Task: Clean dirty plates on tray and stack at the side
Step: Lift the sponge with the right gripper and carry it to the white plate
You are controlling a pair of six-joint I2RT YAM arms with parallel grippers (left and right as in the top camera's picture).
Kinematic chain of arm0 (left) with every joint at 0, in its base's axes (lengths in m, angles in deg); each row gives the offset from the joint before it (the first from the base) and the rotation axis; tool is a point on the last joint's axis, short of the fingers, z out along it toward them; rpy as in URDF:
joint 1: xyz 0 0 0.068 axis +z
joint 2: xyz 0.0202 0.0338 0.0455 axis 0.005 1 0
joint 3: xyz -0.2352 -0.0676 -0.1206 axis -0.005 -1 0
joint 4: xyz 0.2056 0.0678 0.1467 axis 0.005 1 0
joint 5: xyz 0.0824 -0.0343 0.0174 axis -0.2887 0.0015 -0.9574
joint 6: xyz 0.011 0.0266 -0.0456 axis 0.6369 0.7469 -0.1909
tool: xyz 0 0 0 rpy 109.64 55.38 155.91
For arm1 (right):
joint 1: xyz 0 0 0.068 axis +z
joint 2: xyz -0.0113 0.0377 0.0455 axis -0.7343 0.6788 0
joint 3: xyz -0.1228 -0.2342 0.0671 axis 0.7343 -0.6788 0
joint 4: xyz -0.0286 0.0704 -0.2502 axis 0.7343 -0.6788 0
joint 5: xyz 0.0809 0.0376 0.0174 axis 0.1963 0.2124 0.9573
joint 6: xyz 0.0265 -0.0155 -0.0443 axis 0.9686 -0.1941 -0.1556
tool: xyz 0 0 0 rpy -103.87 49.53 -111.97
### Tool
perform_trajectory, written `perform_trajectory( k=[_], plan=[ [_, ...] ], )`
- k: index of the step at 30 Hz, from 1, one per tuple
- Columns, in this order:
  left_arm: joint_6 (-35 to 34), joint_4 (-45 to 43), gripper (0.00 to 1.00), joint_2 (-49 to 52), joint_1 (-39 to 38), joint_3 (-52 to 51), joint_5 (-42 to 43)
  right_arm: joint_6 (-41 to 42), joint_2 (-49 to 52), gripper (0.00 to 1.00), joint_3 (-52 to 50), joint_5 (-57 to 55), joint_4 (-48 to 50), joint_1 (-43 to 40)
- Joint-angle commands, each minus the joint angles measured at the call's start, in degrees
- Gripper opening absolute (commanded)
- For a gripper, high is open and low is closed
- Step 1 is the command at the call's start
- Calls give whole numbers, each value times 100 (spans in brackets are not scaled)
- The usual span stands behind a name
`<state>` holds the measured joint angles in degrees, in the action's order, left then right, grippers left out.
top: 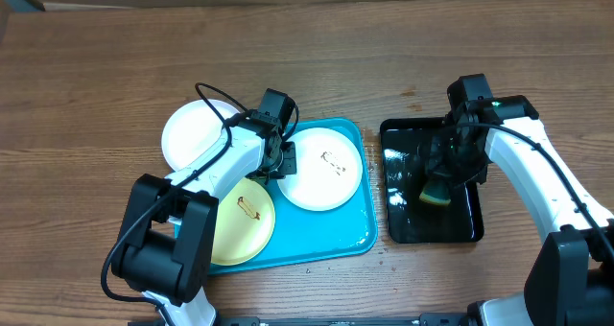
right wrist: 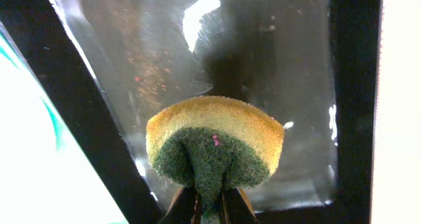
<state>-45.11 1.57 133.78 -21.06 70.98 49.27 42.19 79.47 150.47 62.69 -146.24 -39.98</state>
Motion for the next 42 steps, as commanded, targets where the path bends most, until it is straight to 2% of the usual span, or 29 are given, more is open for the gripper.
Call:
perform_trajectory(
  k=[1, 7, 8, 9, 10, 11, 12, 13, 16, 22, 31, 42],
  plan=[
    [592, -59, 4, 92, -11, -164, -258, -52, -111, 4, 87, 149, 92, 13],
    [1298, -151, 4, 92, -11, -164, -251, -374, -111, 4, 219, 151, 105, 13],
    [1303, -146, 8, 92, -11, -164, -251, -382, -111, 4, 295, 149, 2, 13],
    [1300, -142, 17, 92, -11, -164, -245, -378, -111, 4, 378, 170, -61, 13],
    [1300, -140, 31, 92, -11, -164, -203, -378, -111, 4, 450, 234, -70, 13],
    [1279, -138, 34, 92, -11, -164, -142, -380, -111, 4, 549, 350, -70, 13],
    [1279, -138, 33, 92, -11, -164, -59, -380, -111, 4, 634, 487, -55, 15],
    [1276, -144, 22, 92, -11, -164, 96, -382, -114, 4, 767, 813, 15, 33],
    [1187, -136, 5, 92, -11, -164, 236, -417, -111, 4, 837, 1137, 238, 203],
    [1104, -131, 4, 92, -11, -164, 236, -669, -63, 4, 835, 1062, 828, 1060],
    [1060, -129, 4, 92, -11, -164, 234, -662, 210, 4, 828, -671, 1290, 2455],
    [1043, -120, 5, 92, -11, -164, 236, -796, 1335, 4, 811, -730, 1987, 2680]
  ],
)
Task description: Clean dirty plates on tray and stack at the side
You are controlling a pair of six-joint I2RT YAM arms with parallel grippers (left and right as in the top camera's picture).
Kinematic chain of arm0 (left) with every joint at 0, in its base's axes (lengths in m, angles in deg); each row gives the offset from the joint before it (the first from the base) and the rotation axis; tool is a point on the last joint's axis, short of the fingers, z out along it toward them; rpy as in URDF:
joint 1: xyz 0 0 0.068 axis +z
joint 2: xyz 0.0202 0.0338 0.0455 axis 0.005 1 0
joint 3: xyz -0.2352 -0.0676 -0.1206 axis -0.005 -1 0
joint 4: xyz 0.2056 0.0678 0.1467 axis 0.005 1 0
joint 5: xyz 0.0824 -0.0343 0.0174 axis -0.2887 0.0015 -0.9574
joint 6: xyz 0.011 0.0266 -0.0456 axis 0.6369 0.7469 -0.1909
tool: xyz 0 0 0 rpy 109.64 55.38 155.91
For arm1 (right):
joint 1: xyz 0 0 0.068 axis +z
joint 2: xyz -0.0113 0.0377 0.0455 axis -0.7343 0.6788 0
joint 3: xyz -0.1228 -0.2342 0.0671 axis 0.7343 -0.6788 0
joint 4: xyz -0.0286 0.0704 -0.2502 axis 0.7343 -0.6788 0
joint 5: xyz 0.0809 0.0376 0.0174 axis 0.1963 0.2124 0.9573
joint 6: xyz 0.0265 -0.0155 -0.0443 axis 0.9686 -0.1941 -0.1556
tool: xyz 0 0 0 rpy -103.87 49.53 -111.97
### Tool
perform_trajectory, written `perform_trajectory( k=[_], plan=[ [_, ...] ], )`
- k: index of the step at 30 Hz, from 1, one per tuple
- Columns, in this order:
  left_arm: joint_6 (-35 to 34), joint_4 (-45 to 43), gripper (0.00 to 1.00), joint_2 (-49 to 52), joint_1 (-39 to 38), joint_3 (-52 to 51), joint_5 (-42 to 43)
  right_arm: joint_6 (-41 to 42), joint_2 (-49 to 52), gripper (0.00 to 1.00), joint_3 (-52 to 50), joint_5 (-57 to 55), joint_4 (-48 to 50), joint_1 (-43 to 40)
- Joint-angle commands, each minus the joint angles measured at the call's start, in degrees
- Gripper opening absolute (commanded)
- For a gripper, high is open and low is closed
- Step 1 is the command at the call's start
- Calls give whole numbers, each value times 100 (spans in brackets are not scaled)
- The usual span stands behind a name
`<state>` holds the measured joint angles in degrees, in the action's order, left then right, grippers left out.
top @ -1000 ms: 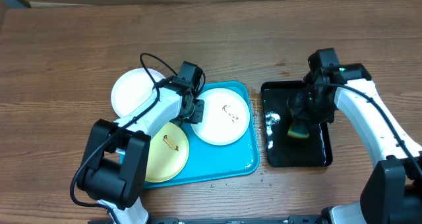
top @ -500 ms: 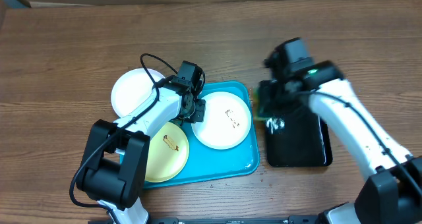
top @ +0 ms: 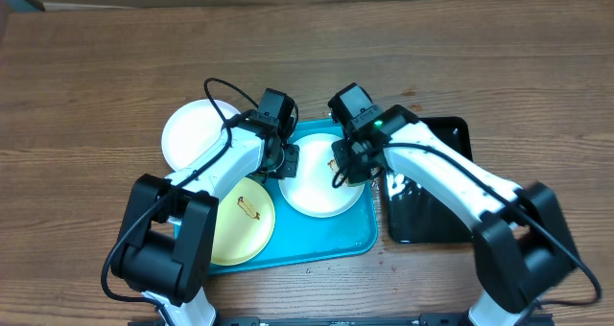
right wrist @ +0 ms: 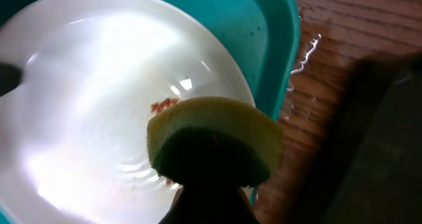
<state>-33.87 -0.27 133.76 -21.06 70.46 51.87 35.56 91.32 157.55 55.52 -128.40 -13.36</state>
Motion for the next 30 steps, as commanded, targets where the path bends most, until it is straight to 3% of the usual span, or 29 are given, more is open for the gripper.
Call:
perform_trajectory(
  k=[1, 15, 23, 30],
  plan=[
    [-81, 61, 5, 94, -11, -111, -26, -133, 186, 4, 103, 7, 271, 17],
    [-79, 72, 4, 94, -9, -111, -24, -79, 861, 4, 98, 208, 452, 17],
    [-79, 79, 4, 94, -7, -111, -24, 962, 951, 4, 20, 280, 275, 17],
    [-79, 76, 4, 94, -4, -111, -24, 1001, 951, 4, -529, 1161, 1069, 17]
  ],
)
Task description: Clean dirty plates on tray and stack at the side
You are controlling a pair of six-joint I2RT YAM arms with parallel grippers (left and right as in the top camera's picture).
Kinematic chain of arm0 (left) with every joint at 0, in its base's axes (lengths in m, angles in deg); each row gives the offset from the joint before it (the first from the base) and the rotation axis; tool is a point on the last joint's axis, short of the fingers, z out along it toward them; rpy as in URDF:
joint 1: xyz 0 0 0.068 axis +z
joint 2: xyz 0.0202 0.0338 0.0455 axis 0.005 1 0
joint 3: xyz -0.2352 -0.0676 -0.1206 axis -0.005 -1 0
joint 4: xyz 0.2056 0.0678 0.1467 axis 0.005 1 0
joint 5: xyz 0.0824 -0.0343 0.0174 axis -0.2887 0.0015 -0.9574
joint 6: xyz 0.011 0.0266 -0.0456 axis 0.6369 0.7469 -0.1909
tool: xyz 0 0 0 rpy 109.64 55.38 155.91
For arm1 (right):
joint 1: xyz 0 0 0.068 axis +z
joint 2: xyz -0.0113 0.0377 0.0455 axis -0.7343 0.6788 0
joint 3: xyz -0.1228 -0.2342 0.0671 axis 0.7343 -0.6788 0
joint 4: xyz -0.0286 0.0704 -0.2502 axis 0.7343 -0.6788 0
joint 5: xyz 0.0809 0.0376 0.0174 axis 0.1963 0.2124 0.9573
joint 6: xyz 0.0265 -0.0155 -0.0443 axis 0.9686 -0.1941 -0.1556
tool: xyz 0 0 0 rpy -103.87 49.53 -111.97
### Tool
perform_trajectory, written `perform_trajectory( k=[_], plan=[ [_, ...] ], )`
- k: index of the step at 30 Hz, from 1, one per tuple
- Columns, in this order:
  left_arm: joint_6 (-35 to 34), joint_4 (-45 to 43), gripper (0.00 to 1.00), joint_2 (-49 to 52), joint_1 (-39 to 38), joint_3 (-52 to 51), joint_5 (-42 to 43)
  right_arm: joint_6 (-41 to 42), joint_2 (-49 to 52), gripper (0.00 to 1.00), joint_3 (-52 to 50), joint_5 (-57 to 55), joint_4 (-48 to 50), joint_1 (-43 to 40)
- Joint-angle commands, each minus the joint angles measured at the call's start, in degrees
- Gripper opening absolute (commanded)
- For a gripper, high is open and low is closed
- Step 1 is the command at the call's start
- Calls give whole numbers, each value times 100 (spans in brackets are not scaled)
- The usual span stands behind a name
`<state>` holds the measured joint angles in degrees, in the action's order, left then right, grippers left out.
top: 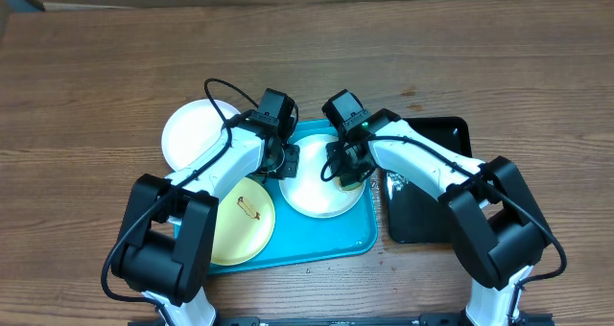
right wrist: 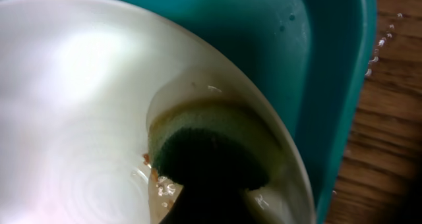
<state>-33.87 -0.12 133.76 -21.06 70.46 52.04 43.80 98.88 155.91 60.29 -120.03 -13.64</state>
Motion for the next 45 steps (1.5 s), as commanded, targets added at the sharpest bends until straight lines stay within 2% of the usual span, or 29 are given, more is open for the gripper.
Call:
perform_trajectory(
  k=[1, 8, 17, 22, 26, 30, 35, 39, 42, 45],
  plan=[
    [-81, 66, 4, 94, -4, -111, -42, 177, 195, 4, -448, 826, 369, 46],
    [-79, 68, 4, 94, -4, -114, -42, 175, 195, 4, -566, 1637, 625, 46],
    [-79, 66, 4, 94, -4, -111, -42, 81, 186, 4, -531, 1871, 389, 37],
    [-79, 72, 4, 94, -4, -111, -42, -236, -2, 4, -125, 3051, 278, -369],
    [-79, 74, 4, 94, -4, -111, -42, -243, -332, 4, 326, 3438, -181, -911],
    [-79, 96, 4, 94, -4, -114, -44, -667, -780, 4, 638, 3827, -702, -1456],
    [-79, 92, 4, 94, -4, -111, -44, -940, -1263, 4, 702, 3576, -1504, -2070],
    [-79, 92, 4, 94, -4, -111, -42, -938, -1318, 4, 682, 2361, -2247, -2382],
    [-79, 90, 4, 94, -4, -111, -42, -933, -1318, 4, 520, 1657, -2398, -2409],
    [-79, 87, 4, 94, -4, -111, -44, -935, -1318, 4, 297, 1738, -2192, -2334]
  ],
)
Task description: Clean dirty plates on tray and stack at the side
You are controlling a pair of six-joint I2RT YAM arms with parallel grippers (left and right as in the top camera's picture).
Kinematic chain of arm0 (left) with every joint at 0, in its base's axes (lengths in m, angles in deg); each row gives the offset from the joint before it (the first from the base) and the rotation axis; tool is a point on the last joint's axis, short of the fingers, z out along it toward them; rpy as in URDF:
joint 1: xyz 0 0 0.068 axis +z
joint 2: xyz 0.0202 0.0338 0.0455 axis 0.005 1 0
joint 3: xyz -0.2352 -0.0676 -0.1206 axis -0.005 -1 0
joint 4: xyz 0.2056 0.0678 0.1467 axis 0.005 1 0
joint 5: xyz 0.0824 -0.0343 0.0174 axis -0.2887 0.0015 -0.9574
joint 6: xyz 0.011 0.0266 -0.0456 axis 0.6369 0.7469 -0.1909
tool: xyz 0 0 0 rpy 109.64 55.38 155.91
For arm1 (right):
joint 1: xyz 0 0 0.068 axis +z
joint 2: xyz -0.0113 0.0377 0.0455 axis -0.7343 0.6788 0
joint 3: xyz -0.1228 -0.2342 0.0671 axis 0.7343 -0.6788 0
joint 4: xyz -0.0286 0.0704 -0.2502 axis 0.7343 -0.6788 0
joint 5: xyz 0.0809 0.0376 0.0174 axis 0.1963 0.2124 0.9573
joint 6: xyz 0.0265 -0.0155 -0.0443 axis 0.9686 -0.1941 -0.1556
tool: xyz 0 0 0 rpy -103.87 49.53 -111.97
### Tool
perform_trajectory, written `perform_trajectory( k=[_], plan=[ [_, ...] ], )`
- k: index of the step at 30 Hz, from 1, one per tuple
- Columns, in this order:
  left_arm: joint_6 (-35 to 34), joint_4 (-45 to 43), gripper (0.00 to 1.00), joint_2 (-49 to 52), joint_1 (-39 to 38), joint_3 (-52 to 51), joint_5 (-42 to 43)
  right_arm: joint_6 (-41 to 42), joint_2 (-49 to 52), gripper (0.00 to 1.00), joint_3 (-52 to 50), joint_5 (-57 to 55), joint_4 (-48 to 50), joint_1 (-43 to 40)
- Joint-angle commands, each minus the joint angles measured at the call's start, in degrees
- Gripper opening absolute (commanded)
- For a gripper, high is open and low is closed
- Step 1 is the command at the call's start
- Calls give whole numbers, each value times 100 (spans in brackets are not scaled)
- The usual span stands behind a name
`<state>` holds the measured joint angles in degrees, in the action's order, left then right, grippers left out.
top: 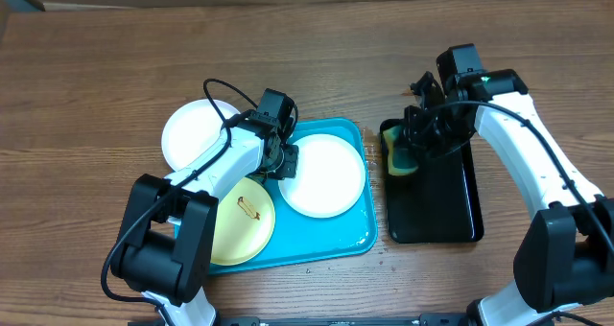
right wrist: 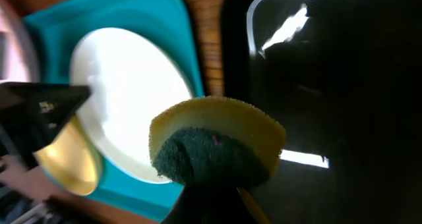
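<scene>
A white plate (top: 326,177) lies in the teal tray (top: 355,235) and shows no marks; it also appears in the right wrist view as the white plate (right wrist: 132,99). My left gripper (top: 281,159) sits at its left rim, shut on the edge. A yellow plate (top: 242,221) with a brown stain lies at the tray's front left. My right gripper (top: 408,151) is shut on a yellow-green sponge (right wrist: 217,148), held over the black tray's (top: 432,216) back left corner. Another white plate (top: 192,134) rests on the table left of the tray.
The black tray (right wrist: 330,85) is wet and shiny, standing right of the teal tray with a narrow strip of wood between them. Both arms' cables run near the trays. Bare wooden table lies behind and to the far left.
My right gripper has left the white plate and now holds the sponge over the black tray's near corner. The plate's stain no longer shows. The left gripper has not moved.
The sponge was first held over the black tray while the white plate showed dark marks. Then it hung over the plate beside a reddish stain, then pressed onto the plate's right side. Now it is back at the black tray and the plate looks clean.
</scene>
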<state>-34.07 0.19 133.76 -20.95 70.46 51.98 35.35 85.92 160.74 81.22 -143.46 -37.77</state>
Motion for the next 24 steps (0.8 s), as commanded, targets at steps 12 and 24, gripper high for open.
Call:
perform_trajectory(
  k=[12, 24],
  plan=[
    [-59, 57, 4, 94, -15, -111, -37, 372, 153, 4, -221, 1145, 1099, 1106],
    [-61, 66, 4, 94, -7, -111, -33, 979, 586, 4, -374, 1491, 1792, 1519]
  ],
)
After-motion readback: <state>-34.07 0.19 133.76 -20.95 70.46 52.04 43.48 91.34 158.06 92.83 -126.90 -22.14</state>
